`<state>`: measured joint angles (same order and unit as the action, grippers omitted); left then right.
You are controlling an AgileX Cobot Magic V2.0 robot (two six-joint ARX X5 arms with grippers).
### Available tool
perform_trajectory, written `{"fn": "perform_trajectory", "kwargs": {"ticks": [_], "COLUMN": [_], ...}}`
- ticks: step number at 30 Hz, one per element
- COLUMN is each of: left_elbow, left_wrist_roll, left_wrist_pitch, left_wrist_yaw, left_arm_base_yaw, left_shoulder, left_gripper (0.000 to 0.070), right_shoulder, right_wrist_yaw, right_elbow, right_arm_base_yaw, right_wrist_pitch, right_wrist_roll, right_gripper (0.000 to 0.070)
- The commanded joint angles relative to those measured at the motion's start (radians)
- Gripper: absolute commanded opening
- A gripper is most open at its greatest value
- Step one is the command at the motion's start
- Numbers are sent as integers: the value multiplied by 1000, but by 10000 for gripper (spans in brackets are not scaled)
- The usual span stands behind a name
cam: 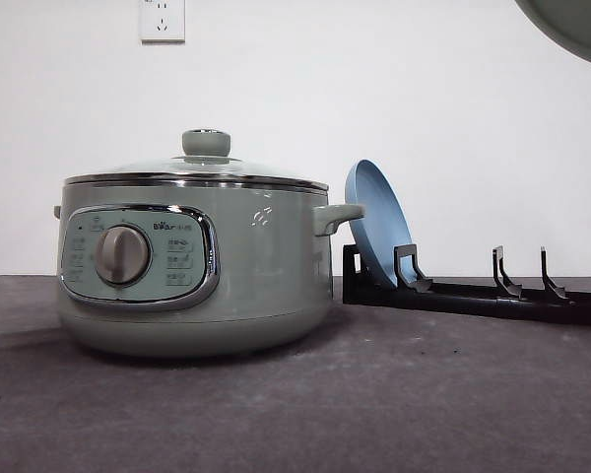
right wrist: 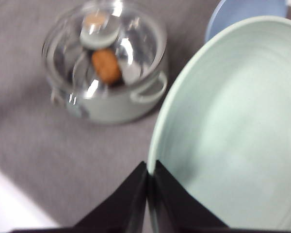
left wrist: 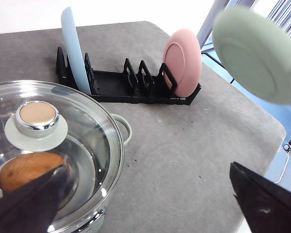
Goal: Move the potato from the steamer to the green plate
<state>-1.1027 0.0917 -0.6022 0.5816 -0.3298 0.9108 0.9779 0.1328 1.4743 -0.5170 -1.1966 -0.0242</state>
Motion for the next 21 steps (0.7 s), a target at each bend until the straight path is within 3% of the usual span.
{"fn": "perform_trajectory", "kwargs": {"ticks": [1, 8, 14, 21], "left_elbow": [-24, -24, -24, -24], "left_wrist_roll": [-1, -2, -2, -2], "left_wrist_pitch": [10, 10, 6, -25], "left_wrist_yaw": [6, 6, 6, 6], "left_arm_base_yaw": [-5, -4, -4, -4], "left_shoulder": [5, 5, 5, 5], "left_gripper": [700, 700, 700, 700], "right_shoulder": [-16, -68, -30, 102], "right_wrist_yaw": [-50, -240, -249, -303], "right_elbow": [-27, -254, -467, -620], "right_arm_base_yaw": [-65, -292, -427, -507], "right_wrist_pitch": [1, 23, 213, 346], "right_wrist_roll": [-28, -162, -232, -266], "right_gripper": [4, 4, 4, 4]}}
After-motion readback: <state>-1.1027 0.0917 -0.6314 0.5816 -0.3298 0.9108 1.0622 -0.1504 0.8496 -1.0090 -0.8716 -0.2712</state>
